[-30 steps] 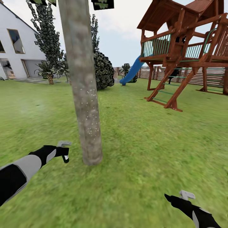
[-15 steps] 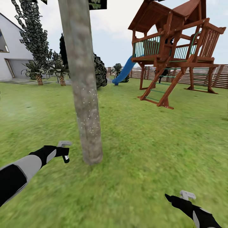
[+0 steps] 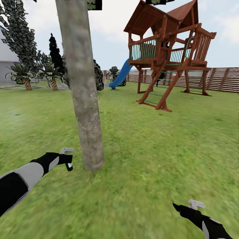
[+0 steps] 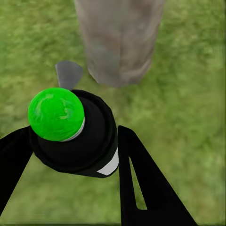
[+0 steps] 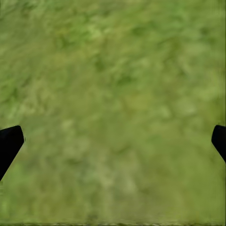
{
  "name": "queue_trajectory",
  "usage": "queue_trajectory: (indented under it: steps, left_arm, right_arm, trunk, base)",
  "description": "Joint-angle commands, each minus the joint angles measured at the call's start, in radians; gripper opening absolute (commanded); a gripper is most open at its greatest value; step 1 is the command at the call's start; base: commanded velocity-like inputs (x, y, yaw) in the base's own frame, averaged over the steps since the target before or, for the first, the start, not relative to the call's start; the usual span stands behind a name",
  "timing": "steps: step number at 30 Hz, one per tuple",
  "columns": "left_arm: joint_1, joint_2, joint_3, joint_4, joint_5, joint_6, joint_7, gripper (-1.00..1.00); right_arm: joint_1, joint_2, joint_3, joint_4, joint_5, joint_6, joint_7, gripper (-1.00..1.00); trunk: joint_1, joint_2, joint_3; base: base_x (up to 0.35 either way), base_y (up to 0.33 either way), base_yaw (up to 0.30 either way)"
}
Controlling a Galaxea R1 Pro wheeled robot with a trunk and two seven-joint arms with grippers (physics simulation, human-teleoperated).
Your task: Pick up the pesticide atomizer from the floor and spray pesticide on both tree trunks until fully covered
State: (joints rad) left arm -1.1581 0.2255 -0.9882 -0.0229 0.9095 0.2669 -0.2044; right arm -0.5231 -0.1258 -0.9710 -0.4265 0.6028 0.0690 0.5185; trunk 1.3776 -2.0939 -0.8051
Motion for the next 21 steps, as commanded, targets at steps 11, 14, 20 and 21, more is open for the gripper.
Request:
queue_trajectory:
  steps: [11, 14, 20, 21]
  left_arm:
    - [0.000, 0.000, 0.001, 0.000, 0.000, 0.000, -0.001, -1.00]
    - [0.000, 0.000, 0.001, 0.000, 0.000, 0.000, -0.001, -1.00]
    - [0.000, -0.001, 0.001, 0.000, 0.000, 0.000, -0.001, -1.00]
    - [0.000, -0.001, 0.001, 0.000, 0.000, 0.000, -0.001, -1.00]
  right_arm:
    - [0.000, 0.001, 0.000, 0.000, 0.001, 0.000, 0.000, 1.00]
    - [0.000, 0.001, 0.000, 0.000, 0.001, 0.000, 0.000, 1.00]
    - [0.000, 0.001, 0.000, 0.000, 0.002, 0.000, 0.000, 1.00]
    - [0.000, 0.002, 0.000, 0.000, 0.001, 0.000, 0.000, 1.00]
  trunk:
    - [0.000, 0.000, 0.003]
    - [0.000, 0.000, 0.004]
    - [0.000, 0.000, 0.008]
    - [0.000, 0.000, 0.008]
  base:
    - [-0.102, 0.288, -0.100]
    - [-0.004, 0.313, -0.246]
    - [0.000, 0.315, -0.249]
    - [0.000, 0.315, -0.250]
